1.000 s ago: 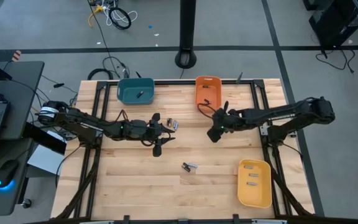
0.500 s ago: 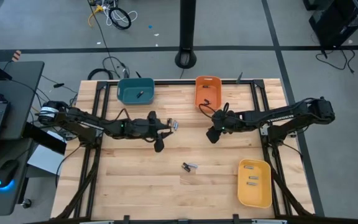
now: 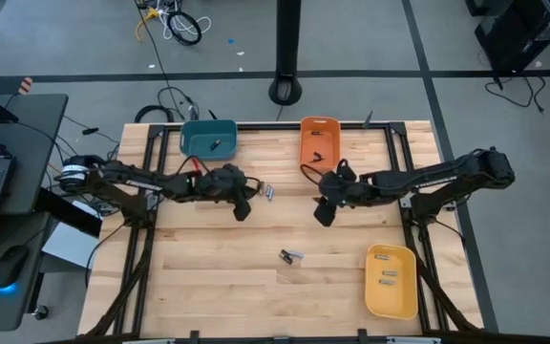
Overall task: Sort batteries
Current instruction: Put the silver battery into the yellow bin
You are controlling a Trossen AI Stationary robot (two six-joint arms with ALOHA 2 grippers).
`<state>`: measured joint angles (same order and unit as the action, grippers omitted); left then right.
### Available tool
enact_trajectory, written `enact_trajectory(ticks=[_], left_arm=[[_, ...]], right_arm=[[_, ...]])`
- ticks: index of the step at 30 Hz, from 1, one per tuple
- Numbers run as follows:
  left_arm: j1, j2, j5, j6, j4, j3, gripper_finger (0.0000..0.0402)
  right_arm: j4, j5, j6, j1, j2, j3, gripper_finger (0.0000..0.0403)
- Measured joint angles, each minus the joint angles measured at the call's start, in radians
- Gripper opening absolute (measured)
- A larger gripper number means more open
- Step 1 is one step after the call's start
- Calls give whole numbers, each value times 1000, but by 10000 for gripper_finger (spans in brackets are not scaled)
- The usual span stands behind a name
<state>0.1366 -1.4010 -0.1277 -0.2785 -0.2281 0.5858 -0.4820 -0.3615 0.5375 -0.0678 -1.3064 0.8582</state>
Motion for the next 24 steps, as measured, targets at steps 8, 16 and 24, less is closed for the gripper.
enact_trajectory(ticks=[8,16,24], left_arm=[[27,0,64,212,190,93,29],[27,0,66,243,250,172,118],[25,-80,113,43,169,174,174]], right_arm=[[-13,-38,-42,-17,1,8,149],[-13,-38,-45,-17,1,8,149],[-12,-39,-45,-17,1,8,148]])
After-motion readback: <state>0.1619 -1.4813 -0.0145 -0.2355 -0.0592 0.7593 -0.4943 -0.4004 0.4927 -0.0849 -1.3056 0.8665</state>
